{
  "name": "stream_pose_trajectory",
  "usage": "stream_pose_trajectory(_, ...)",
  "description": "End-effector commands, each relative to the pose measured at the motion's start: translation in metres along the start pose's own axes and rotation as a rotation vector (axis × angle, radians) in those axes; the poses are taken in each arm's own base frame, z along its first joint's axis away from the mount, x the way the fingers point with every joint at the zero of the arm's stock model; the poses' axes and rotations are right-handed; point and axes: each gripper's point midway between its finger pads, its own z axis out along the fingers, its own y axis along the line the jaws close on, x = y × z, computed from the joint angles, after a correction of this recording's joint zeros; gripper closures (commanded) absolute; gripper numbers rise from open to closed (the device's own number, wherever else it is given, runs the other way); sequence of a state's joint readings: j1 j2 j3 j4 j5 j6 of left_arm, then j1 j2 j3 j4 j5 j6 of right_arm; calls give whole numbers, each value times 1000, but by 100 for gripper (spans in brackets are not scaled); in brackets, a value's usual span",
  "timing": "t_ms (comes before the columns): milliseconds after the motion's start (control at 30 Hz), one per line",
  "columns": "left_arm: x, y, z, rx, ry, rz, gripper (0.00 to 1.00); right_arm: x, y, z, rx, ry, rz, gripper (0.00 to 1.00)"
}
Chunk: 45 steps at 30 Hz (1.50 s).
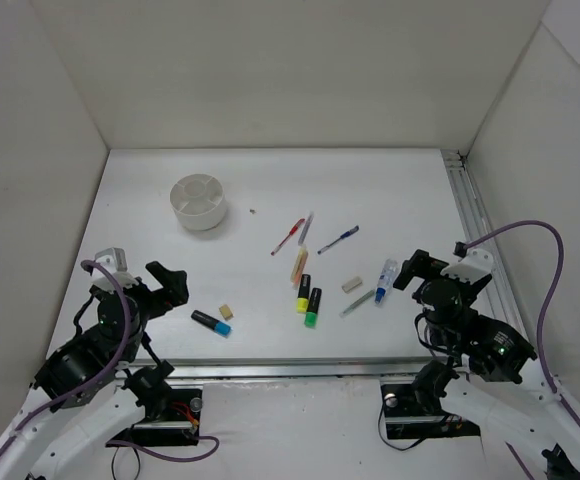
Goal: Sort the stationery into containers
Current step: Pick up the stationery from the center of the board.
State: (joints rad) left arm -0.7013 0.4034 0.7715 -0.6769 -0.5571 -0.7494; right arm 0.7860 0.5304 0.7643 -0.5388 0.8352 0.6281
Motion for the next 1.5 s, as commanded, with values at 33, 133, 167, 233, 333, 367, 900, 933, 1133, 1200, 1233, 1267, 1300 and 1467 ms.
stream_pose_trajectory(33, -18, -11, -6, 48, -48, -48, 0, -20, -2, -3, 10, -57, 62, 2)
stream_pose_trajectory(133, -18, -11, -6, 68, -63, -57, 0, -17, -1, -3, 7, -50, 59, 2)
stream_pose_trajectory(167, -15, -10, -5, 65, -64, -60, 0, -16, 0, -2, 4, -45, 55, 2)
stream_pose_trajectory(233, -19, -9, -8, 73, -84, -79, 0, -12, 4, -2, -13, -29, 55, 2)
stream_pose_trajectory(333, -18, -11, -12, 105, -80, -58, 0, -4, 4, 1, -1, -15, 43, 2)
stream_pose_trajectory(367, -17, -11, -12, 112, -75, -53, 0, -1, 5, 4, 9, -5, 33, 2)
stream_pose_trajectory(900, 28, -32, 29, 50, 116, 85, 0, 94, 11, 65, 217, 394, -100, 2)
stream_pose_trajectory(933, 30, -32, 30, 51, 119, 93, 0, 104, 8, 71, 242, 431, -121, 3)
stream_pose_trajectory(1133, 34, -36, 30, 87, 114, 90, 0, 142, 9, 97, 217, 598, -101, 11)
stream_pose_trajectory(1200, 31, -38, 27, 114, 99, 88, 0, 150, 10, 102, 198, 636, -87, 14)
stream_pose_trajectory(1233, 32, -39, 27, 123, 100, 93, 0, 155, 13, 106, 185, 652, -91, 15)
stream_pose_trajectory(1267, 32, -41, 25, 146, 99, 106, 0, 157, 12, 108, 182, 666, -76, 15)
stream_pose_trajectory(1300, 30, -45, 24, 170, 91, 104, 0, 162, 12, 112, 188, 679, -81, 17)
stream_pose_trajectory(1467, 37, -63, 23, 286, 106, 146, 0, 161, 3, 138, 257, 676, -33, 21)
